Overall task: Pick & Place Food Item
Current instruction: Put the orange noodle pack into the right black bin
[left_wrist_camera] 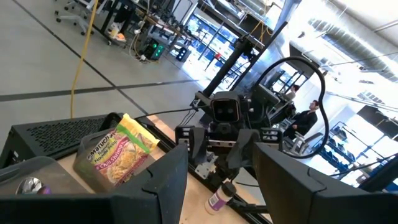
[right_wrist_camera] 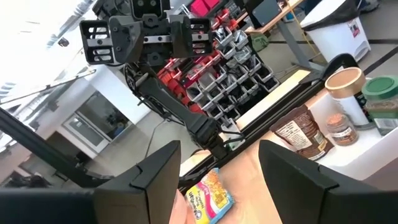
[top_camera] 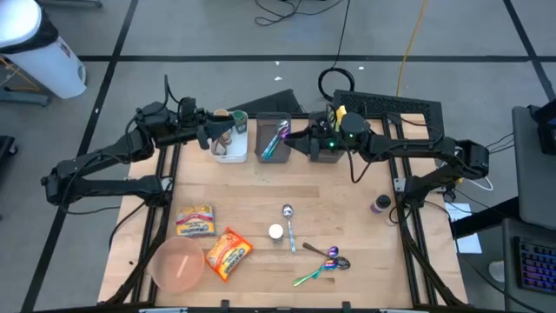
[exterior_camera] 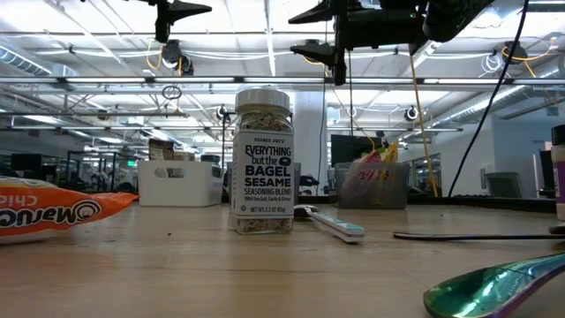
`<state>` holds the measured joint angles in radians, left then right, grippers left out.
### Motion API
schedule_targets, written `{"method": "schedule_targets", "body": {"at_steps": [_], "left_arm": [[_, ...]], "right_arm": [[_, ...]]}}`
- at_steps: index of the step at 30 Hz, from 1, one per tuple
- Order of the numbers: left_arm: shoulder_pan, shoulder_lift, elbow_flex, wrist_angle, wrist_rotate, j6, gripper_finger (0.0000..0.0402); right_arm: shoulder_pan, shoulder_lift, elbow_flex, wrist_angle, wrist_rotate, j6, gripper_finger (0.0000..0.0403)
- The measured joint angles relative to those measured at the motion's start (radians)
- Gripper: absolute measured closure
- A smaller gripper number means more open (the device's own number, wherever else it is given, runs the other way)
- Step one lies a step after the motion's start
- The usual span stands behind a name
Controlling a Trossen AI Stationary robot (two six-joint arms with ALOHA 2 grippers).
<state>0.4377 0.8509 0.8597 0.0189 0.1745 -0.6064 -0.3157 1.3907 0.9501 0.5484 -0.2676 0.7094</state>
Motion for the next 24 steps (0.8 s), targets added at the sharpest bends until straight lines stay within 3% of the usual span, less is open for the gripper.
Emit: {"method": "schedule_targets", "body": {"at_steps": [20,24], "left_arm": [[0.000,0.000,0.000,0.000,0.000,0.000,0.0213],[0.000,0.000,0.000,0.015,-0.002,-0.005,0.0213]], "right_arm": [[0.041,0.000,0.000,0.009,0.006,-0.180,0.0193],[0.060,0.000,0.000,0.016,0.074,-0.198,0.0193]]}}
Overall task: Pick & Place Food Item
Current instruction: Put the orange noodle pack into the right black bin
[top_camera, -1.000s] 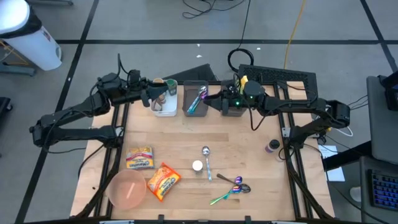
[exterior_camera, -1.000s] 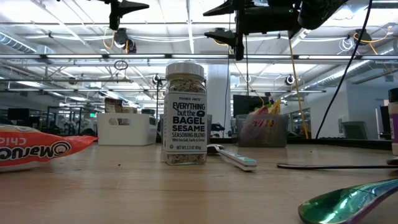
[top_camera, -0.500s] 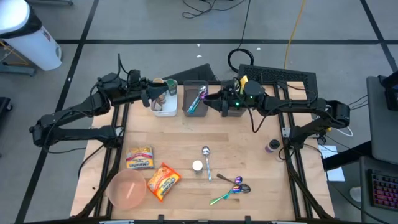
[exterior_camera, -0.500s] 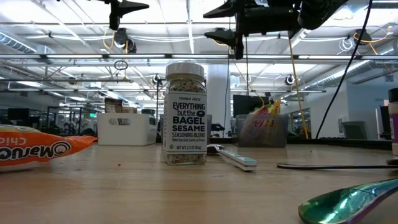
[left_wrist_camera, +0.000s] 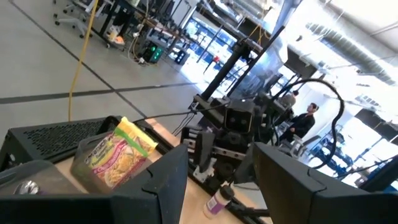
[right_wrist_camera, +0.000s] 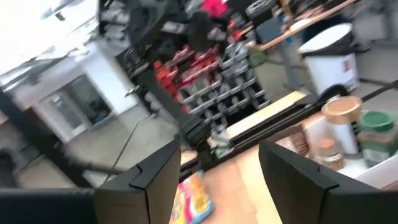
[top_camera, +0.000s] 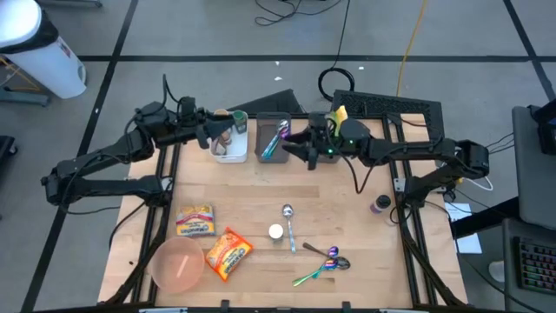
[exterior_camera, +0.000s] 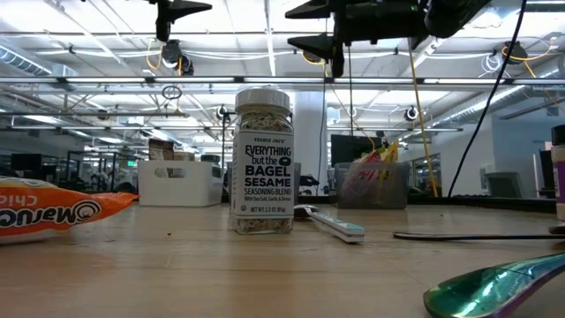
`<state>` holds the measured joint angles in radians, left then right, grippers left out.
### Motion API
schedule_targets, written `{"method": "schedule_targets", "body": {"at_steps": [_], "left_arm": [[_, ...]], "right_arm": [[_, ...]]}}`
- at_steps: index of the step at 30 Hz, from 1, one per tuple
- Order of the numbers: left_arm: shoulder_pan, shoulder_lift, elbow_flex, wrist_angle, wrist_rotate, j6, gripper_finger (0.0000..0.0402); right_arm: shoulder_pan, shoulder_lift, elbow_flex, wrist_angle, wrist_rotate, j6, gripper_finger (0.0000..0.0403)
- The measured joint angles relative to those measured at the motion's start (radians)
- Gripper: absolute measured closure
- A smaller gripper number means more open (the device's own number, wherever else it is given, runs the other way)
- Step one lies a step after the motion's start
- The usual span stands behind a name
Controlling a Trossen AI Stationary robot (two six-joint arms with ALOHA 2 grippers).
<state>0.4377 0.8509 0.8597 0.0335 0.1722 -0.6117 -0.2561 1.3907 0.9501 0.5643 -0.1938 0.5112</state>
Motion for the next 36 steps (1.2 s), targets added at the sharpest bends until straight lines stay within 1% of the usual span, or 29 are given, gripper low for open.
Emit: {"method": "schedule_targets", "body": {"at_steps": [3,5,7,9,11,14,17,19,20,25,30,32,36], "left_arm": [[0.000,-0.001,0.000,0.008,0.000,-0.002,0.0213],[0.000,0.001,0.000,0.043,-0.011,0.001,0.0213],[0.006,0.000,0.000,0.107,-0.039,0.007,0.0213],[0.014,-0.002,0.000,0.156,-0.032,0.004,0.0213],[0.016,-0.016,0.000,0.170,0.055,0.024,0.0213],[0.017,-0.043,0.000,0.159,0.245,0.060,0.0213],[0.018,-0.059,0.000,0.080,0.402,0.010,0.0213],[0.017,-0.071,0.000,-0.016,0.474,-0.005,0.0213],[0.014,-0.079,0.000,-0.067,0.493,-0.008,0.0213],[-0.030,-0.112,0.000,-0.326,0.504,0.028,0.0213],[-0.088,-0.120,0.000,-0.496,0.556,0.044,0.0213],[-0.115,-0.107,0.000,-0.564,0.561,0.059,0.0213],[-0.185,-0.042,0.000,-0.645,0.562,0.094,0.0213]], "right_arm": [[0.011,0.000,0.000,0.031,0.082,0.023,0.0193],[0.017,0.000,0.000,0.064,0.115,0.032,0.0193],[0.021,0.000,0.000,0.103,0.121,0.028,0.0193],[0.023,0.000,0.000,0.137,0.121,0.026,0.0193],[0.026,0.000,0.000,0.167,0.122,0.047,0.0193],[0.032,0.000,0.000,0.193,0.122,0.077,0.0193],[0.053,0.000,0.000,0.195,0.128,0.078,0.0193],[0.075,0.000,0.000,0.195,0.153,0.077,0.0193],[0.087,0.000,0.000,0.195,0.171,0.069,0.0193],[0.141,0.000,0.000,0.195,0.233,0.009,0.0193],[0.167,0.000,0.000,0.193,0.248,-0.003,0.0193],[0.174,0.000,0.000,0.186,0.248,-0.003,0.0193],[0.183,0.000,0.000,0.137,0.246,-0.004,0.0193]]}}
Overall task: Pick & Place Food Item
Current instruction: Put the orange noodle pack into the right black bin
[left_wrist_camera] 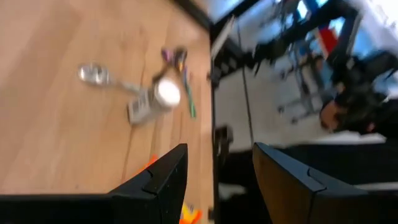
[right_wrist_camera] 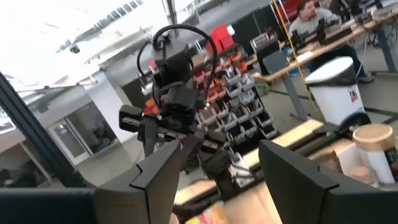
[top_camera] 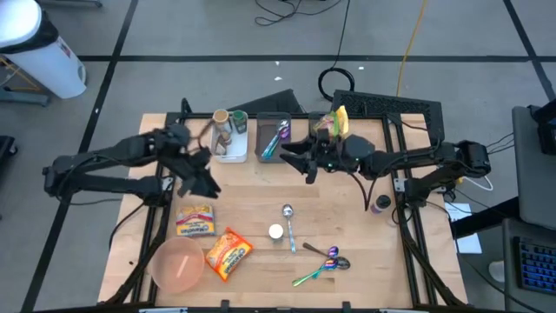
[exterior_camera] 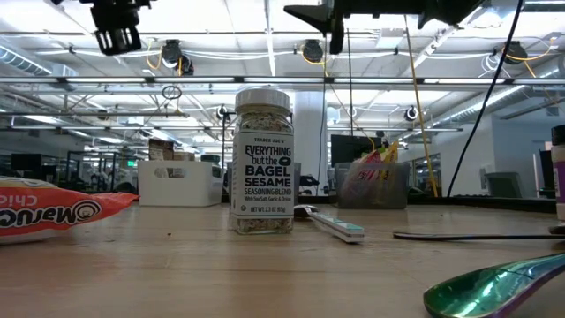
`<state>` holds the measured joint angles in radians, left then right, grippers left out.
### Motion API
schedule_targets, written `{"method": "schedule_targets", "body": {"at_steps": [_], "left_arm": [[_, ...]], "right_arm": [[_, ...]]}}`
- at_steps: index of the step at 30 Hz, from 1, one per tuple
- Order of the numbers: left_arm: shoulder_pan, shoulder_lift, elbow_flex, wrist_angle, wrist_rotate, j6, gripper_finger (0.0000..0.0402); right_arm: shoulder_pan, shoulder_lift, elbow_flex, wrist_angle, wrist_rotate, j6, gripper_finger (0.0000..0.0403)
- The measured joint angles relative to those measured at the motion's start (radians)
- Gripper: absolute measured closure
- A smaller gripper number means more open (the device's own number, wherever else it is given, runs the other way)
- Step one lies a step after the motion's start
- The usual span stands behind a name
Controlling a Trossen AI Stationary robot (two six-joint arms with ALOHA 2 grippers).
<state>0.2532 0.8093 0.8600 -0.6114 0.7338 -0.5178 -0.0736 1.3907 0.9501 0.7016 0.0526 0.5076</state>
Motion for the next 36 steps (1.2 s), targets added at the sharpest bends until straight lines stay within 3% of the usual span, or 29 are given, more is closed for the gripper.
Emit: {"method": "schedule_targets", "body": {"at_steps": [6,11,18,23,28,36], "left_arm": [[-0.103,0.146,0.000,-0.049,-0.004,0.101,0.0213],[-0.153,0.271,0.000,-0.161,-0.074,0.213,0.0213],[-0.200,0.438,0.000,-0.140,-0.081,0.290,0.0213],[-0.226,0.531,0.000,-0.125,-0.141,0.336,0.0213],[-0.245,0.606,0.000,-0.109,-0.176,0.386,0.0213],[-0.256,0.712,0.000,-0.076,-0.129,0.417,0.0213]], "right_arm": [[0.010,0.000,0.000,-0.013,-0.002,-0.043,0.0193],[0.010,0.000,0.000,-0.028,-0.011,-0.055,0.0193],[0.011,0.000,0.000,-0.059,-0.133,0.001,0.0193],[0.010,-0.001,0.001,-0.046,-0.186,0.014,0.0193],[0.010,-0.005,0.001,0.015,-0.186,0.030,0.0193],[0.004,-0.006,0.001,0.177,-0.187,0.031,0.0193]]}}
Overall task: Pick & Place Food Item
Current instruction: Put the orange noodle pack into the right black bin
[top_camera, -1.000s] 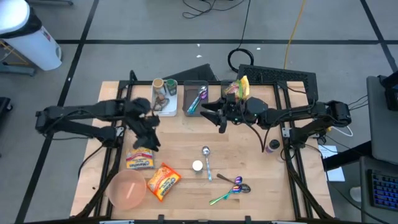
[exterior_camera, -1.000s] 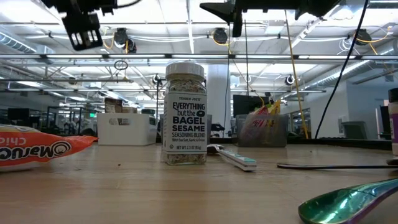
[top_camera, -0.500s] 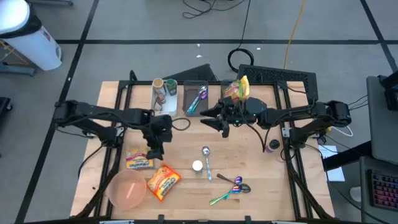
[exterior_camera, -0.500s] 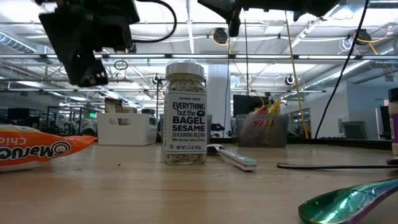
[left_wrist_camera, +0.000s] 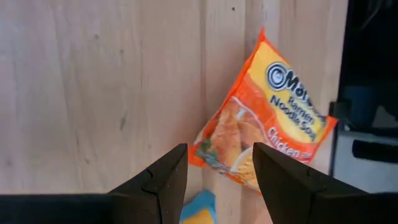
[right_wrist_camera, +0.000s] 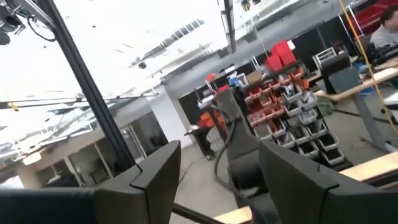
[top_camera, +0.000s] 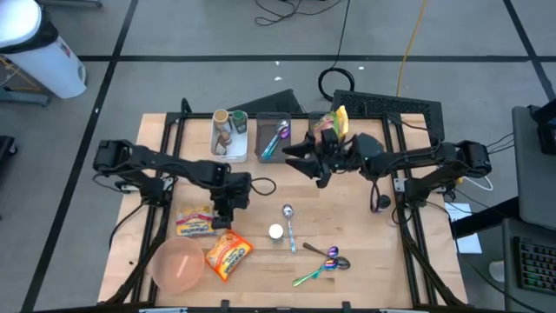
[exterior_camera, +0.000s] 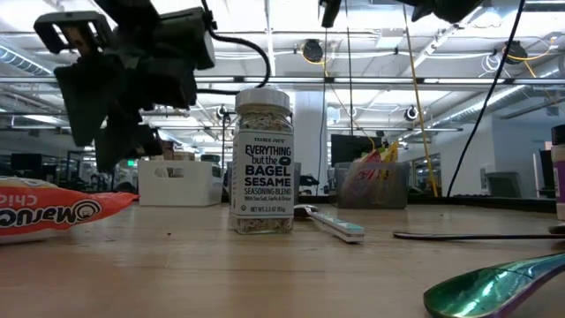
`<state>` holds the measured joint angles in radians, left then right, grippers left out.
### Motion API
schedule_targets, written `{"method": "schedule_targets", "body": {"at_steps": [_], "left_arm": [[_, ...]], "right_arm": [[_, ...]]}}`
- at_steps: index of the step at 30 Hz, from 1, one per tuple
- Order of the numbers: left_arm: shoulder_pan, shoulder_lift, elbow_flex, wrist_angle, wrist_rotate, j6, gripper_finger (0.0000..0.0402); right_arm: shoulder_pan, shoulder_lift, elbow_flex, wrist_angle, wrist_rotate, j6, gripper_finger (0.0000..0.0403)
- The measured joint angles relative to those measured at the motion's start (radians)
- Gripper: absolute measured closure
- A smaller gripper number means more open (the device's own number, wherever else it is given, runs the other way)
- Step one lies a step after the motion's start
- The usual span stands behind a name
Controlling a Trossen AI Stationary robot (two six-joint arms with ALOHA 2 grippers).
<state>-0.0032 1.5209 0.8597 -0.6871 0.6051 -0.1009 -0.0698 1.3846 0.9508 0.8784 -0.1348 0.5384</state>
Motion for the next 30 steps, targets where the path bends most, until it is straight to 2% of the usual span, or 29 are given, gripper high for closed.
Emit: {"method": "schedule_targets", "body": {"at_steps": [13,26,30], "left_arm": [[-0.007,0.171,0.000,0.030,0.117,0.045,0.0213],[-0.052,0.191,0.000,0.053,0.139,0.051,0.0214],[-0.052,0.191,0.000,0.053,0.138,0.050,0.0236]], "right_arm": [[-0.003,0.001,0.000,0.007,-0.001,0.026,0.0193],[-0.003,0.001,0.000,-0.016,-0.001,0.024,0.0193],[-0.003,0.001,0.000,-0.029,-0.001,0.017,0.0193]]}}
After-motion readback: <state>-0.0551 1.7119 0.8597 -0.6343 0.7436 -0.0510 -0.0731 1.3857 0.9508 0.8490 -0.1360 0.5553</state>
